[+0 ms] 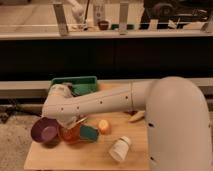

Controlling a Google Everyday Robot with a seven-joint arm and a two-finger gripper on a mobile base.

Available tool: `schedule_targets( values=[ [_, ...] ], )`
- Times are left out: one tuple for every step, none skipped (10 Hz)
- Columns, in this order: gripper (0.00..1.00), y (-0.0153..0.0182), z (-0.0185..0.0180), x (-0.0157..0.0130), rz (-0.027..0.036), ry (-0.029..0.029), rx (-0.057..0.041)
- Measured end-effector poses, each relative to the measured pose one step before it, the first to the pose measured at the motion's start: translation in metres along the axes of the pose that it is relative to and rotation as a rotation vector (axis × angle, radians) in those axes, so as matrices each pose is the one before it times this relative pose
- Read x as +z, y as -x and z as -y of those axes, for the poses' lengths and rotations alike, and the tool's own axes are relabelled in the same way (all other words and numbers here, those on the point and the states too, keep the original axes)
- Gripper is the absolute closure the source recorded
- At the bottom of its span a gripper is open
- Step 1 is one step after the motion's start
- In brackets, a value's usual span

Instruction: Place fork in red bowl

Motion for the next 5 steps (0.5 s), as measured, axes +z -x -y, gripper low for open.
schedule_targets(
  values=[
    [0.96,-0.00118,-0.00086,0.00087,-0.00268,0.00067,-0.00095],
    [0.90,-0.00003,-0.00067,0.00095,0.00074,0.00207,-0.00169],
    [0.82,0.00082,0.00040,0.00011,0.00147,-0.00088,-0.00318],
    [0.69,0.00095,0.00017,0.00070,0.00055,0.00103,-0.00310],
    [0.61,0.00038,-0.00023,0.00079,-0.00052,0.00234,-0.00193]
  ],
)
